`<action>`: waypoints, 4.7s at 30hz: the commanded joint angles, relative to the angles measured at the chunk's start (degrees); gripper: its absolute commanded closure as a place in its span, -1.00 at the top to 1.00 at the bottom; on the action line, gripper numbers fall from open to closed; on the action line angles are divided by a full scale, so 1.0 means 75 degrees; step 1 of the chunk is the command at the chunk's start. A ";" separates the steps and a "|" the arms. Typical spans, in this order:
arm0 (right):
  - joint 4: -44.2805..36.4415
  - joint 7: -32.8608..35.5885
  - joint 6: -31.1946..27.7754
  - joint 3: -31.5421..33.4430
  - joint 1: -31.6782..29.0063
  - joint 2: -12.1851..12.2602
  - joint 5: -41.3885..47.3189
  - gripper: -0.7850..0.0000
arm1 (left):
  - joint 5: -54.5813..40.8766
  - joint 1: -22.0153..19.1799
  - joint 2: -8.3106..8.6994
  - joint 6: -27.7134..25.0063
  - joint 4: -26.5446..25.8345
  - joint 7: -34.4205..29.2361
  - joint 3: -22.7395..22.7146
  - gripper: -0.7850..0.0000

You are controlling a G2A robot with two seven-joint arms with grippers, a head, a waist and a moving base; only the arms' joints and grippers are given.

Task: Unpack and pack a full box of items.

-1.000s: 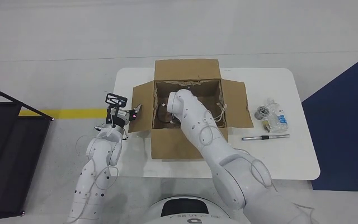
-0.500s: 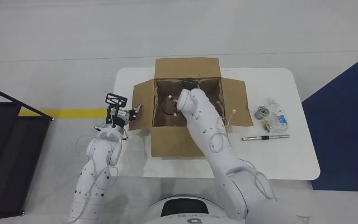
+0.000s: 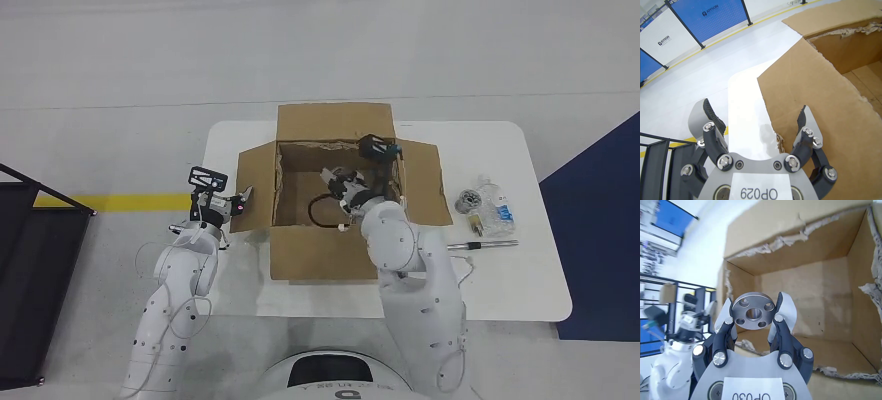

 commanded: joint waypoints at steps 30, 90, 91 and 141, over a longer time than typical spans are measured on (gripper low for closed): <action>0.1737 -0.1698 0.1666 0.4629 -0.0548 0.0610 0.3155 -1.00 | 0.0000 0.0000 0.0000 0.0000 0.0000 0.0000 0.0000 1.00; 0.2895 -0.0321 0.3394 0.3851 0.0565 0.1291 0.2049 1.00 | 0.0000 0.0000 0.0000 0.0000 0.0000 0.0000 0.0000 1.00; 0.2871 -0.0305 0.3408 0.3836 0.0567 0.1299 0.2051 1.00 | 0.0000 0.0000 0.0000 0.0000 0.0000 0.0000 0.0000 1.00; 0.2347 -0.1336 0.2386 0.4343 -0.0403 0.1486 0.4347 -0.52 | 0.0000 0.0000 0.0000 0.0000 0.0000 0.0000 0.0000 1.00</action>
